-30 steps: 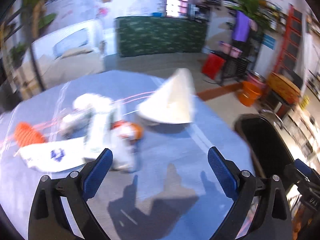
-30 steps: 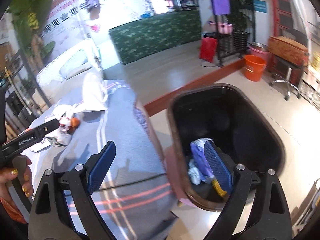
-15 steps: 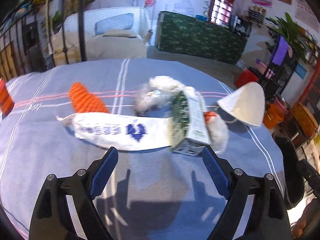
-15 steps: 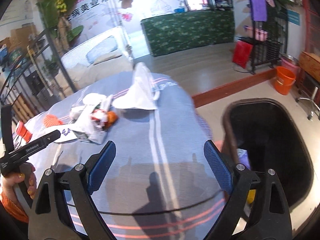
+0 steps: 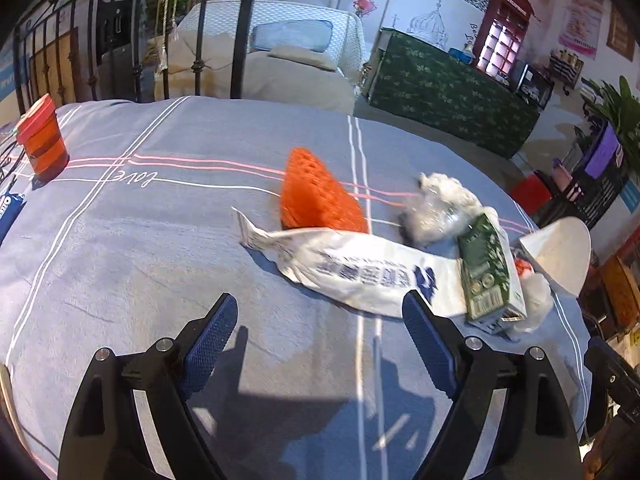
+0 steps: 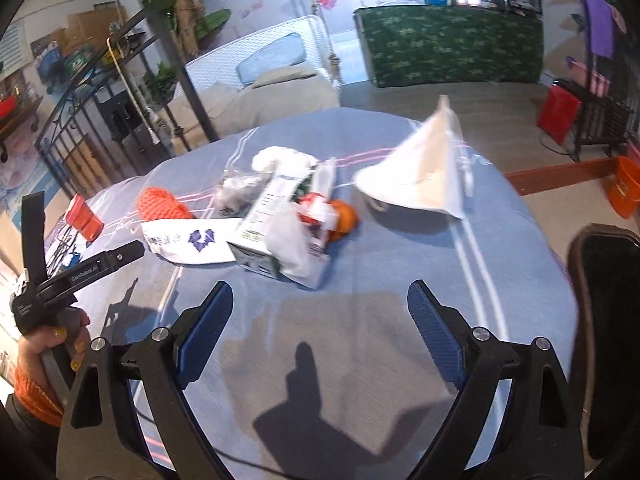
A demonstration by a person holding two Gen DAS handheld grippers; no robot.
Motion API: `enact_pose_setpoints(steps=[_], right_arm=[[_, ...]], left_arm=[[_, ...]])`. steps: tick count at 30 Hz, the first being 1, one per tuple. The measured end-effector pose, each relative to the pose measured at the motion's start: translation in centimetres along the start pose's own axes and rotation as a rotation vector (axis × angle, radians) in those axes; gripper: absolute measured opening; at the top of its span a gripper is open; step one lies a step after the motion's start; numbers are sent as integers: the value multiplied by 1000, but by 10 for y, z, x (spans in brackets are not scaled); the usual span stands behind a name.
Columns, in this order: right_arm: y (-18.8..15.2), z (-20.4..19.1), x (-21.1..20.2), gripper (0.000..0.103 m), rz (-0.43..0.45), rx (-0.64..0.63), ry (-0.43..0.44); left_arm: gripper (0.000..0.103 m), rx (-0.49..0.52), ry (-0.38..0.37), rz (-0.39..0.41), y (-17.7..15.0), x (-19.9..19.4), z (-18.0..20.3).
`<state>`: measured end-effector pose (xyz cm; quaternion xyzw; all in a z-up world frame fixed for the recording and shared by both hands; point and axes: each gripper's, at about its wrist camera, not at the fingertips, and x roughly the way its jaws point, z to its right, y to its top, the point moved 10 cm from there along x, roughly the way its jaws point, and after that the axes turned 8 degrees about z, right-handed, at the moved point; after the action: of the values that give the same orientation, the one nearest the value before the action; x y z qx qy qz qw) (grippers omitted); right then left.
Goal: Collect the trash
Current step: 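Grasp the white printed paper bag with the left tool while the right tool grasps the white plastic bag, then carry the paper bag and plastic bag with both tools over the wastebasket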
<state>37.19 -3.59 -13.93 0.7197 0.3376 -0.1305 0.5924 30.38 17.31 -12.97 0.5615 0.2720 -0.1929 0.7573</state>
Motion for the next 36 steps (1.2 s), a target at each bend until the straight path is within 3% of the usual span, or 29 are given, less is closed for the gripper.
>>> enact_pose_setpoints(steps=[6, 9, 11, 14, 16, 17, 19, 21, 22, 24, 31, 36], right_arm=[[10, -17, 30, 74, -25, -22, 2], [11, -21, 42, 69, -39, -44, -5], [11, -22, 48, 57, -49, -63, -18], [13, -19, 53, 50, -49, -75, -39], [13, -15, 57, 44, -54, -72, -41], [13, -14, 61, 32, -61, -70, -40], [10, -14, 65, 16, -81, -67, -36], [6, -13, 64, 12, -86, -61, -26], [5, -14, 62, 10, -82, -62, -26], [5, -15, 57, 8, -70, -74, -28], [3, -14, 34, 7, -25, -91, -40], [0, -12, 10, 6, 8, -90, -38]], left_arm=[[83, -64, -96, -51, 0, 17, 13], [84, -56, -107, -58, -4, 25, 29], [84, -74, -131, -72, -4, 35, 36], [82, -99, -111, -78, -6, 45, 38], [74, -132, -105, -93, -8, 50, 35], [71, -137, -101, -90, -7, 49, 33], [52, -133, -105, -86, -7, 47, 33], [43, -138, -118, -94, -9, 44, 35], [33, -145, -123, -86, -9, 40, 33], [27, -144, -125, -83, -12, 34, 32], [14, -113, -128, -39, -15, 8, 33], [13, -94, -128, 20, -6, -18, 35]])
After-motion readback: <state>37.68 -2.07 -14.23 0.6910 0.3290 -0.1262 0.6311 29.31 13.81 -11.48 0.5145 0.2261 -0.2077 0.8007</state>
